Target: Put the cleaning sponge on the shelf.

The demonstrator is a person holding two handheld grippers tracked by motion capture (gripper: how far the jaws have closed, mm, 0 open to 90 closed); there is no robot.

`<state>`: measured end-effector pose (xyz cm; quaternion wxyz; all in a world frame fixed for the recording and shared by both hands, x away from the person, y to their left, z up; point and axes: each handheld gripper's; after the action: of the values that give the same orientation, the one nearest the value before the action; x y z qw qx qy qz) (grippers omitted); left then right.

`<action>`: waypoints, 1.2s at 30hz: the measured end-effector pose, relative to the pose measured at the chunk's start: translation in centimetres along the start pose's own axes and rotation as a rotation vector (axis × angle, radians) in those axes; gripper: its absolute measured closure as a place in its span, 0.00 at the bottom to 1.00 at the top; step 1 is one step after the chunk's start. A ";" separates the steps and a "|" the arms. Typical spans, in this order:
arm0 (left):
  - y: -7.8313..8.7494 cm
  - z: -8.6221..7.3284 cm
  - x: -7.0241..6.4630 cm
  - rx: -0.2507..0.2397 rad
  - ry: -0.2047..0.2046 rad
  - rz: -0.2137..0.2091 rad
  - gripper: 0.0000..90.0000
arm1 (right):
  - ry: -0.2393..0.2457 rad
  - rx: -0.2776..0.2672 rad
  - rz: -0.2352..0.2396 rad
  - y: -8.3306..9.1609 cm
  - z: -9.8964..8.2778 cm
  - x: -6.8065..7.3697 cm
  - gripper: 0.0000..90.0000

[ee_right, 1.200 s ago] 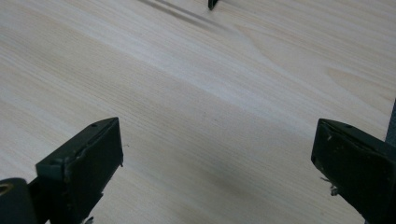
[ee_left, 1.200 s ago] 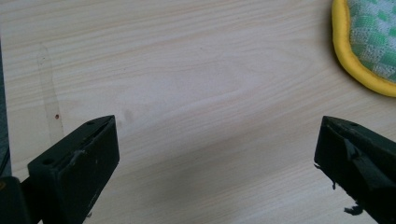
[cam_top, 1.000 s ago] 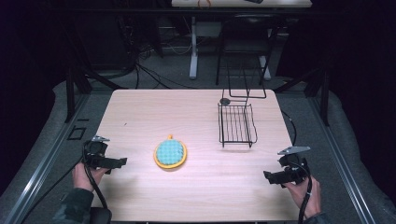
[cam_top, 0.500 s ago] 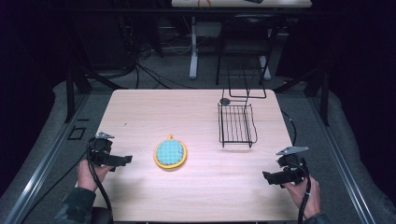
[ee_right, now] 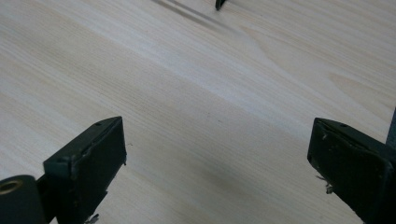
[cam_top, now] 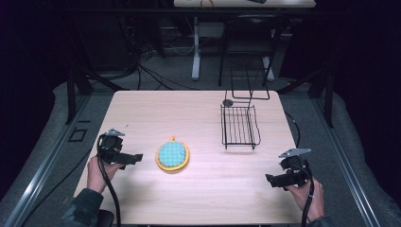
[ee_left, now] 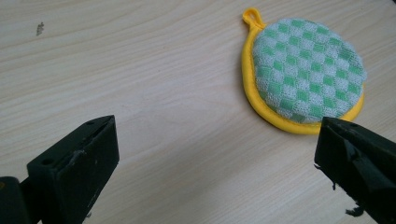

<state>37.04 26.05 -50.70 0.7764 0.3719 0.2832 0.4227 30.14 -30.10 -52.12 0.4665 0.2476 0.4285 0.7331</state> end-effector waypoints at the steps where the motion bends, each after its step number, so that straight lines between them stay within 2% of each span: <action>1: 0.0 0.0 -0.1 0.002 -0.002 -0.002 0.00 | 0.000 -0.002 0.002 0.0 0.0 0.1 0.05; 8: -0.4 0.8 -0.6 -0.009 -0.012 -0.025 0.00 | 0.016 0.001 -0.011 0.1 0.1 0.2 0.05; 11: -1.1 2.3 -1.1 0.000 -0.027 -0.063 0.00 | 0.008 0.007 -0.002 0.0 0.2 0.2 0.05; 13: -1.6 3.2 -1.4 -0.004 -0.020 -0.095 0.00 | 0.011 0.006 0.003 -0.1 0.3 0.2 0.05; 15: -1.9 3.6 -1.7 -0.006 -0.025 -0.101 0.00 | 0.016 0.009 -0.002 0.0 0.3 0.3 0.05; 16: -2.6 4.3 -2.2 0.008 -0.042 -0.102 0.00 | 0.019 0.001 0.002 0.1 0.2 0.4 0.05; 17: -2.6 4.3 -2.2 0.008 -0.042 -0.102 0.00 | 0.019 0.001 0.002 0.1 0.2 0.4 0.05; 18: -3.4 4.9 -2.5 0.023 -0.048 -0.109 0.00 | 0.018 0.006 0.007 0.1 0.2 0.4 0.05; 20: -5.0 5.9 -2.8 0.041 -0.036 -0.125 0.01 | 0.011 0.005 0.016 0.0 0.3 0.4 0.05; 21: -5.0 5.9 -2.8 0.041 -0.036 -0.125 0.02 | 0.016 0.003 0.016 0.0 0.3 0.4 0.05; 22: -6.2 6.4 -3.1 0.060 -0.039 -0.122 0.02 | 0.017 -0.003 0.013 0.1 0.3 0.5 0.05; 23: -6.2 6.4 -3.1 0.060 -0.039 -0.122 0.03 | 0.017 -0.003 0.013 0.1 0.3 0.5 0.05; 24: -6.9 6.6 -3.3 0.082 -0.043 -0.129 0.03 | 0.018 0.001 0.014 0.2 0.3 0.5 0.05; 25: -7.4 6.7 -3.3 0.088 -0.047 -0.130 0.08 | 0.021 0.006 0.021 0.1 0.2 0.5 0.05; 27: -9.1 7.1 -3.4 0.134 -0.046 -0.125 0.11 | 0.016 0.002 0.027 0.0 0.3 0.4 0.05; 29: -9.9 7.1 -3.1 0.152 -0.016 -0.145 0.18 | 0.010 0.000 0.031 0.1 0.4 0.3 0.05; 31: -10.1 7.1 -3.1 0.158 -0.018 -0.140 0.26 | 0.009 -0.002 0.031 0.2 0.4 0.3 0.05; 32: -10.3 7.0 -3.0 0.160 -0.011 -0.149 0.26 | 0.011 -0.006 0.032 0.2 0.4 0.4 0.05; 33: -10.4 7.0 -3.0 0.163 -0.006 -0.154 0.34 | 0.018 -0.010 0.030 0.3 0.3 0.5 0.05; 34: -10.4 6.8 -3.0 0.161 0.006 -0.174 0.37 | 0.020 -0.005 0.033 0.4 0.4 0.6 0.05; 35: -10.4 6.8 -3.0 0.161 0.006 -0.174 0.41 | 0.020 -0.005 0.033 0.4 0.4 0.6 0.05; 36: -10.4 6.7 -3.0 0.162 0.005 -0.187 0.41 | 0.018 -0.009 0.032 0.4 0.4 0.7 0.05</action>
<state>45.32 17.38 -55.03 0.7793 0.4042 0.3518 0.3249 29.93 -29.42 -51.60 0.4520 0.2457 0.4252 0.7447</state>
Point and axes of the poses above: each handheld gripper's, and its own axes: y roughly backward along the jaws, z roughly out of its top, x roughly to its left, and after that the axes turned 4 degrees about x, right-handed
